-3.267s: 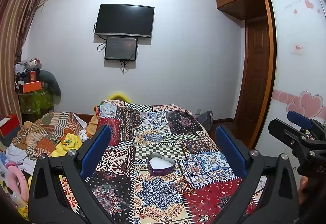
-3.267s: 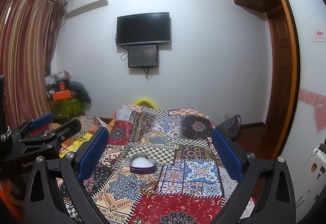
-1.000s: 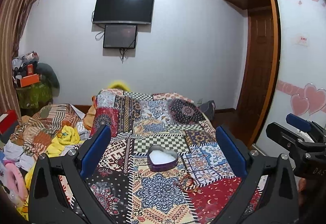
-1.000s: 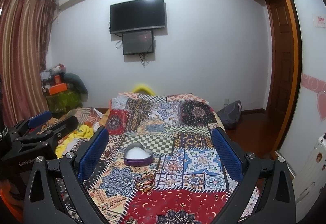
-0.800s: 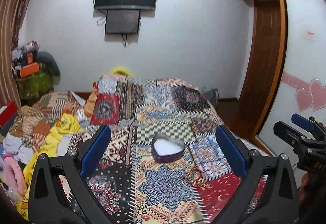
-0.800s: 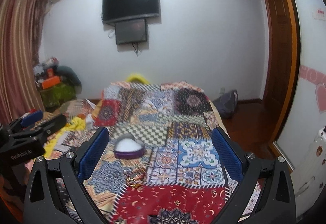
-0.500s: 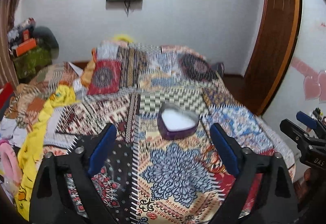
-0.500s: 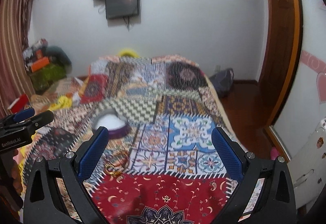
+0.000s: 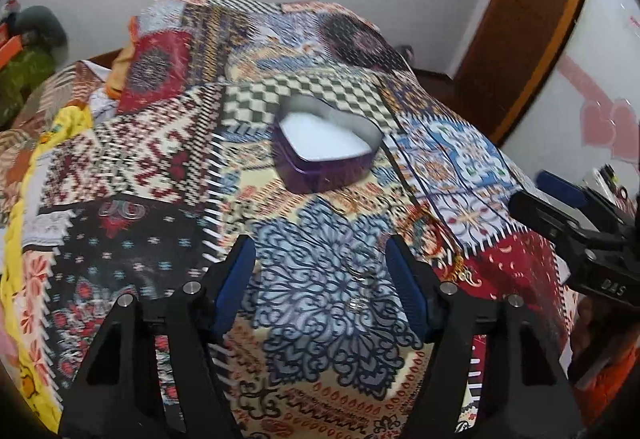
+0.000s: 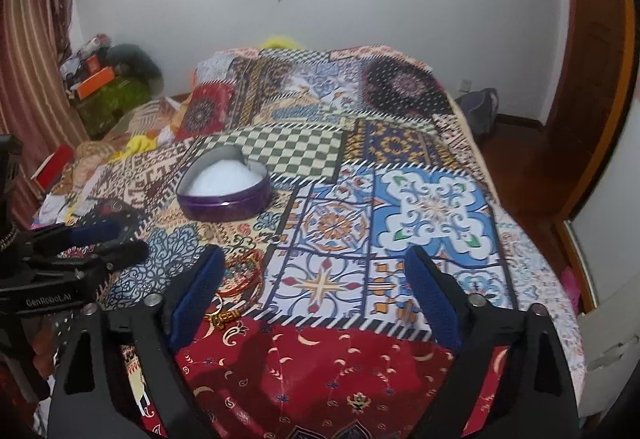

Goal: Organize jewelry
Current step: 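Lower the left tool onto the silver ring and close its fingers, then carry the silver ring in the left tool over the purple heart tin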

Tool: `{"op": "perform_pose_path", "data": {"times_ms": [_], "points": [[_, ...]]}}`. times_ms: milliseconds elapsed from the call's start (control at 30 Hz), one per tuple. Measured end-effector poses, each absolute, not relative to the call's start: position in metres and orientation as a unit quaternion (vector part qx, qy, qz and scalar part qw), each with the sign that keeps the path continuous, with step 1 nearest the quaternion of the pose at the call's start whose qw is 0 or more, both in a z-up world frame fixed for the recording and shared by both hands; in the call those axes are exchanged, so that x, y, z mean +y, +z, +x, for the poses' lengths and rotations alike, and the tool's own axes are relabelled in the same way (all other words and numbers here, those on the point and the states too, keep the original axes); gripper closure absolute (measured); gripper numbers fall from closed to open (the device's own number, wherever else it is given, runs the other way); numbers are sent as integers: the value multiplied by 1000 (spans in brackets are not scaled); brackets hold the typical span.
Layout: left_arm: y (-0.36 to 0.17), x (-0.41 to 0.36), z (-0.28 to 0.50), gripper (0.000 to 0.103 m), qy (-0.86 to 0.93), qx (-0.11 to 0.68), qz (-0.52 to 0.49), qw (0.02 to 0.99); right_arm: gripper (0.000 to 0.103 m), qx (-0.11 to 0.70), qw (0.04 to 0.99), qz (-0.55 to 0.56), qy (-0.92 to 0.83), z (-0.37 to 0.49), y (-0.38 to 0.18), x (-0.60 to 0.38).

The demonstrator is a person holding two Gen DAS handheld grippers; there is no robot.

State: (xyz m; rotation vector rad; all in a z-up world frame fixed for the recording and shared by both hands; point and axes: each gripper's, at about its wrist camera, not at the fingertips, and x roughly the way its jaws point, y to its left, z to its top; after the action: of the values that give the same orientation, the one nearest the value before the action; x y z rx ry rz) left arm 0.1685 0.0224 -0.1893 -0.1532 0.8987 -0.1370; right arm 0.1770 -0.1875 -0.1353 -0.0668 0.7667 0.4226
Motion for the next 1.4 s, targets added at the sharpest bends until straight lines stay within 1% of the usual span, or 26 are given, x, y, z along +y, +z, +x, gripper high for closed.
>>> {"op": "perform_pose_path", "data": {"times_ms": [100,167,233,300,433,567,600,633,733,967,1033,1267,1333,1400], "points": [[-197,13,173,46,-80,445,-60,890,29,382,897,-36,218,182,-142,-182],[-201,8,175,54,-89,451,-53,887,34,389,892,-39,227,184,-145,-178],[-203,6,176,57,-92,452,-47,886,42,396,886,-39,237,186,-148,-176],[-205,4,177,60,-92,451,-40,887,46,403,880,-36,250,186,-150,-173],[-207,3,179,73,-104,451,-41,885,55,411,870,-31,270,188,-151,-168],[-210,-1,179,76,-113,450,-32,885,58,417,862,-30,285,190,-152,-160],[-211,-2,179,79,-111,449,-29,886,60,419,860,-31,290,190,-152,-158],[-212,-2,179,83,-109,449,-27,886,62,421,858,-31,293,189,-153,-156],[-210,3,178,83,-108,442,-36,890,70,429,849,-33,307,190,-155,-149],[-198,18,167,83,-89,418,-41,903,72,432,838,-58,327,190,-155,-126],[-195,23,164,83,-84,413,-43,906,78,438,833,-69,331,191,-157,-118],[-193,37,156,83,-76,404,-49,910,82,454,818,-111,336,191,-166,-94],[-194,39,156,83,-74,404,-51,910,87,462,813,-121,334,193,-170,-91],[-193,41,156,83,-74,403,-55,911,90,470,808,-125,332,194,-175,-90]]}}
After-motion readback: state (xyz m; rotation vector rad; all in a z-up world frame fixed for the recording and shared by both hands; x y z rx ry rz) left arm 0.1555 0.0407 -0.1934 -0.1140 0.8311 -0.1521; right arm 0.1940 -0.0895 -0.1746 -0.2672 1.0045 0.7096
